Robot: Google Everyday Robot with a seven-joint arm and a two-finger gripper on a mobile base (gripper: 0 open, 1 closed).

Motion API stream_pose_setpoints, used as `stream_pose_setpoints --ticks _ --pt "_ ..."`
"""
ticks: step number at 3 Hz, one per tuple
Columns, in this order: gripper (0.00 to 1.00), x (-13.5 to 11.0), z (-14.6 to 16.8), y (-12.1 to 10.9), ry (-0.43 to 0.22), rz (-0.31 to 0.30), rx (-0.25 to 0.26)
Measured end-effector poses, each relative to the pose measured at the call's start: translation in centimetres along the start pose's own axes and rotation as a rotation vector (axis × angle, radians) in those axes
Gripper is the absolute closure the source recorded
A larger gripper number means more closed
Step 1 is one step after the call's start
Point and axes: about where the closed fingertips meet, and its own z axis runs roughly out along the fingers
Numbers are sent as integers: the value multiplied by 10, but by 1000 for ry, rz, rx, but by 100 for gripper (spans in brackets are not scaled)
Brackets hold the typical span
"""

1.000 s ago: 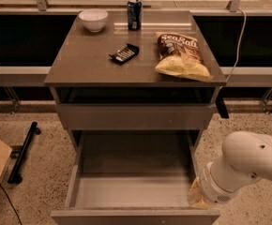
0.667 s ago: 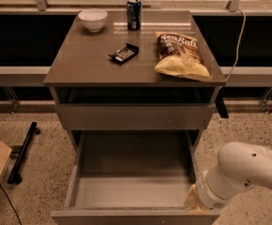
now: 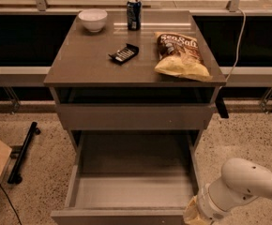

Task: Close middle drawer

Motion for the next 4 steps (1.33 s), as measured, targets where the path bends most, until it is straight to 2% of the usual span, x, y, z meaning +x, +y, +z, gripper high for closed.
stream_pose_setpoints --ticks 1,2,3,4 --pt "100 21 34 -2 -34 59 -42" --pt "100 31 68 -16 -57 107 -82" --pt "100 31 68 -16 -57 107 -82" --pt "100 30 76 -33 -76 103 -32"
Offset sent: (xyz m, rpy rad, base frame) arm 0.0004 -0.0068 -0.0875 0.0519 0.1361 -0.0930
